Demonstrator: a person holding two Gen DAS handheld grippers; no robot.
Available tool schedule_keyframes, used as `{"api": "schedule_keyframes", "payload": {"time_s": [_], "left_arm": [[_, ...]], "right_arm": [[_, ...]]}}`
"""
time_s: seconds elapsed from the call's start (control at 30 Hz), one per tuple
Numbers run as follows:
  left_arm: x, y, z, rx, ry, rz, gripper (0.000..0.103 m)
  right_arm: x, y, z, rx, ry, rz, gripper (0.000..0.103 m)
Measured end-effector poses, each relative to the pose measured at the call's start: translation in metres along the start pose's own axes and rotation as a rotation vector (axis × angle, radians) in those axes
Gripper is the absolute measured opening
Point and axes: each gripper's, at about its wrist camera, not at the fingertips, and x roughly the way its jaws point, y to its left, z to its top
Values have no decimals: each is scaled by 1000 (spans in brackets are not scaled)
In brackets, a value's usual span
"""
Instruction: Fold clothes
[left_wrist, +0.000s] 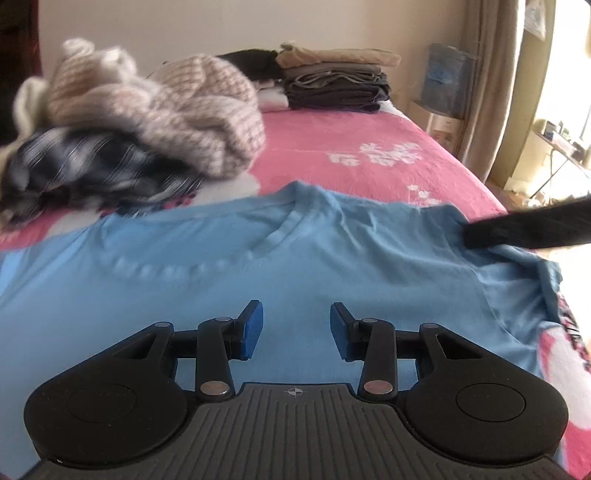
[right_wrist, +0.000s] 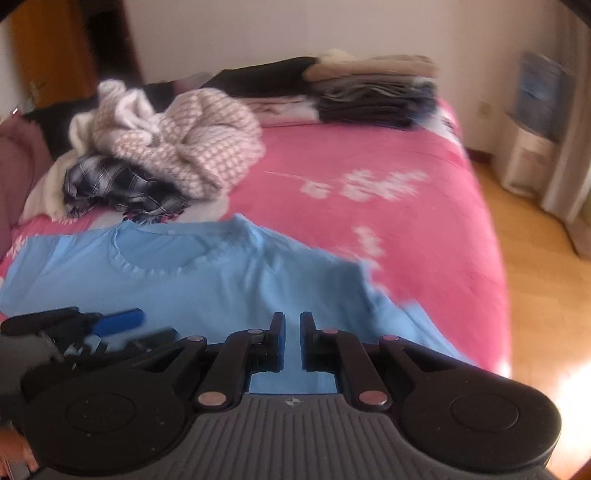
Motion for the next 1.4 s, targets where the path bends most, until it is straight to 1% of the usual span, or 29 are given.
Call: {"api": "schedule_keyframes", "payload": {"time_s": [0.07,0.1,0.17,0.2,0.23,0.27,0.37,0.47,0.5,0.53,0.57,0.6,0.63,0.67,0.7,0.73,0.77,0.83,0.87,0.9,0.93,0.97,1.03,1.07,1.13,1.2,1.23,1.3,1.4], "left_arm": [[10,5,1,-20,-1,22,40],[16,8,2,-31,-2,33,40],[24,12,1,-45,-6,44,40],[24,11,1,-32,-15,48,41],[25,9,0,-17,-24,54,42],[25,8,-1,-2,-33,59,42],[26,5,1,-5,-45,65,44],[29,4,5,-32,-51,71,44],[30,3,7,-41,-53,72,44],[30,1,8,-50,-57,66,44],[30,-1,10,-58,-61,58,44],[30,-5,11,-54,-64,48,45],[30,-10,12,-44,-65,44,45],[32,-18,12,-20,-63,47,45],[35,-25,12,8,-61,56,45],[37,-32,13,36,-64,71,45],[40,-38,13,52,-69,85,45],[44,-43,16,49,-76,101,45],[47,-45,17,46,-79,109,45],[48,-46,18,46,-82,114,45],[49,-47,18,46,-86,119,45],[49,-48,18,50,-88,122,45],[47,-47,18,48,-88,116,45],[45,-47,18,47,-89,112,45],[43,-49,19,41,-98,80,45],[40,-55,20,48,-110,45,45],[40,-61,20,61,-119,25,45],[40,-76,21,112,-140,-1,46],[41,-101,19,178,-157,-26,48]], "right_arm": [[26,4,13,-23,2,30,9],[39,5,19,-29,14,58,9],[68,6,30,-36,55,126,9],[83,6,35,-33,86,138,9],[97,6,38,-33,118,130,7],[107,5,44,-37,119,108,4],[121,-1,65,-15,71,17,4],[116,-16,81,29,35,-107,7],[107,-22,84,46,28,-104,7],[95,-29,85,69,24,-61,7],[81,-36,84,92,25,1,8],[68,-39,80,97,45,63,8],[56,-41,74,90,75,121,12],[48,-42,68,67,117,163,19],[44,-42,61,35,167,172,22],[42,-40,54,1,215,166,28],[44,-42,48,-17,250,136,28],[57,-48,41,-33,302,41,28],[64,-55,39,-19,311,5,25],[69,-65,41,28,287,-17,23],[69,-75,45,76,232,-57,22],[64,-84,50,118,163,-113,24],[52,-101,56,171,53,-243,25],[44,-112,57,212,21,-260,25],[26,-134,53,311,5,-171,25],[7,-148,43,354,-3,-103,25],[-3,-152,36,350,-3,-86,27],[-22,-158,21,322,-7,-70,34],[-38,-151,1,209,-11,-72,43]]}}
